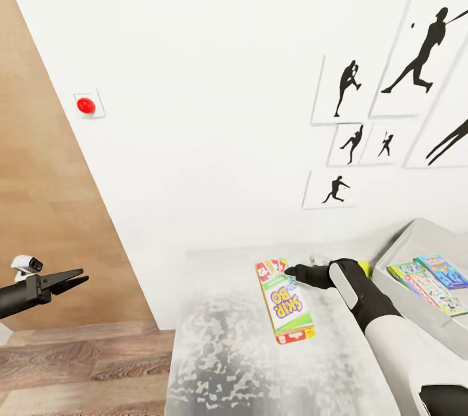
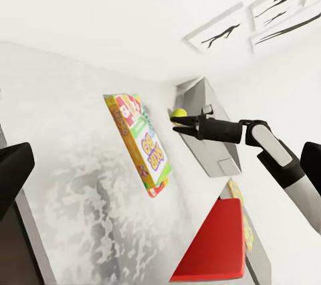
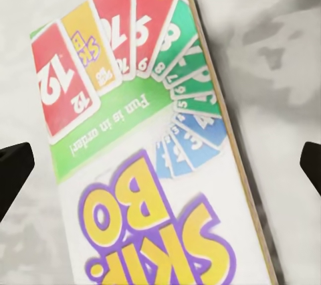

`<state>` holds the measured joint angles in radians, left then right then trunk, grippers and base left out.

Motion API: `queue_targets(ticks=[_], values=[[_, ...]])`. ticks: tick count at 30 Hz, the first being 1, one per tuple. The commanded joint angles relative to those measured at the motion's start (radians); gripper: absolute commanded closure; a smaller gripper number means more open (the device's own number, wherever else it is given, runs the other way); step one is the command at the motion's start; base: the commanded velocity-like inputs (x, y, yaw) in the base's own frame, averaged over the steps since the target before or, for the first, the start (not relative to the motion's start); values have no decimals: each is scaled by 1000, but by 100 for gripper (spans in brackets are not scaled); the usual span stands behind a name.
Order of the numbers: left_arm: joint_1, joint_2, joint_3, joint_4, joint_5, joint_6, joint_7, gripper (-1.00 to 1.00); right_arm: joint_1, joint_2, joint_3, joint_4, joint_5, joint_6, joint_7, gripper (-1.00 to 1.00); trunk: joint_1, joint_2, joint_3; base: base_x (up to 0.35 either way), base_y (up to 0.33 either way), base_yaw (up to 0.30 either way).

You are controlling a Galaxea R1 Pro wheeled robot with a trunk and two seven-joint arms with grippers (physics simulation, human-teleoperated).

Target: Put all the toys in the child's room - the three board games (two on the bed and one on the table), the two jigsaw puzzles on the table, and the tennis ball on the table - inside the toy box on the table in the child's room.

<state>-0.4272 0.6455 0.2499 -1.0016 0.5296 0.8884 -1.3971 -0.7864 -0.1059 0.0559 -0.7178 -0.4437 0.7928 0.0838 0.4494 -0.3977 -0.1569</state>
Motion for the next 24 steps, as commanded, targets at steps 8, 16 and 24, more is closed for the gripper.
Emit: queue_targets(ticks=[8,16,24], values=[[-1,0,-1,0,2,10,-2,-100,-1,-1,2,0,8,3,8,-100,1,-2,-15,0,0,0],[-1,0,-1,0,1,10,-2,-100,-1,-1,2,0,8,3,10,-100,1,-2,-28,0,0,0],[-1,-2,-1,0,0,9,-2,-100,-2,-1,2,-1,8,3,10,-100,1,-2,-41,0,0,0]])
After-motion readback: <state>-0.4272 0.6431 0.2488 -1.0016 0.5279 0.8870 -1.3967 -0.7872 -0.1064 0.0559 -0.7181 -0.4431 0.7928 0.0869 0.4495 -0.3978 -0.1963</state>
